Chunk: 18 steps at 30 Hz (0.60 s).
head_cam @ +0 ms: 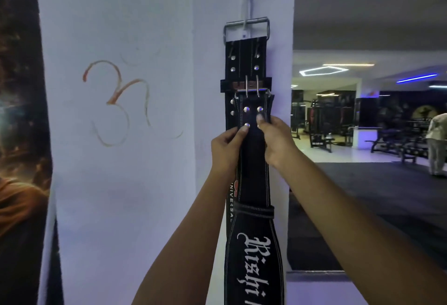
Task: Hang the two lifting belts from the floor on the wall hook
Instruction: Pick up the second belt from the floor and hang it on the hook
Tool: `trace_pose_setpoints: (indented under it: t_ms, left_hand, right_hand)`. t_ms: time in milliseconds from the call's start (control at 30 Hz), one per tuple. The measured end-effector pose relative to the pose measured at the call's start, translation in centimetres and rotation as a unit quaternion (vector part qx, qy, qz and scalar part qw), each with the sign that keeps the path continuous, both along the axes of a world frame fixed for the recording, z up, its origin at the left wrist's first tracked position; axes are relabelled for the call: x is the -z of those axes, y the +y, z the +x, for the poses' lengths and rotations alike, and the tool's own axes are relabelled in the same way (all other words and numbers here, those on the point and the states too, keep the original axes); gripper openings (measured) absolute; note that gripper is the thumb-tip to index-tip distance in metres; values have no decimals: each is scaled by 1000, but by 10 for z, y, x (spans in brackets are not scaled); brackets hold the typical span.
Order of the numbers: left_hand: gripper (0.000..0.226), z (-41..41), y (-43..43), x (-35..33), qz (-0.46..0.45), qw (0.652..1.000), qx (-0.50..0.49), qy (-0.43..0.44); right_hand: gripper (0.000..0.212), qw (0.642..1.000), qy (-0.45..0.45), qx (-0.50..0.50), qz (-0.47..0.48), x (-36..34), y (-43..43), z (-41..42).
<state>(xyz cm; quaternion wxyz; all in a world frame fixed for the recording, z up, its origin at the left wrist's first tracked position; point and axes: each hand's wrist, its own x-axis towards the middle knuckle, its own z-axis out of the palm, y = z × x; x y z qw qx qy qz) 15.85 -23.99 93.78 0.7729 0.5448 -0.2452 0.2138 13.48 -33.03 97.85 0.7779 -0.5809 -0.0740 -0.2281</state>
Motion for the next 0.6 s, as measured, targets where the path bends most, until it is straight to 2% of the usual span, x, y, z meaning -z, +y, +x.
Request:
trace_pose_setpoints:
  t_ms: [67,200,333,433,600]
  left_hand:
    - [19,2,-3,-11,-3,1000,9,-3]
    - [14,1,-2,-11,20,998,41,-33]
    - [17,0,-1,5,62,991,121,0]
    - [13,-2,-2,-9,32,995,96,-7]
    - [14,-14,3,-18,39,997,58,-14]
  right_hand:
    - [23,1000,15,2,-5,12,-2,-4]
    - [25,1000,-11,10,20,3,-5,-13]
    - [26,998,-39,41,24,-21,-12,-19]
    - [25,998,-49,49,10,-26,-12,-22]
    - [23,1000,-25,13,6,-28,-9,-23]
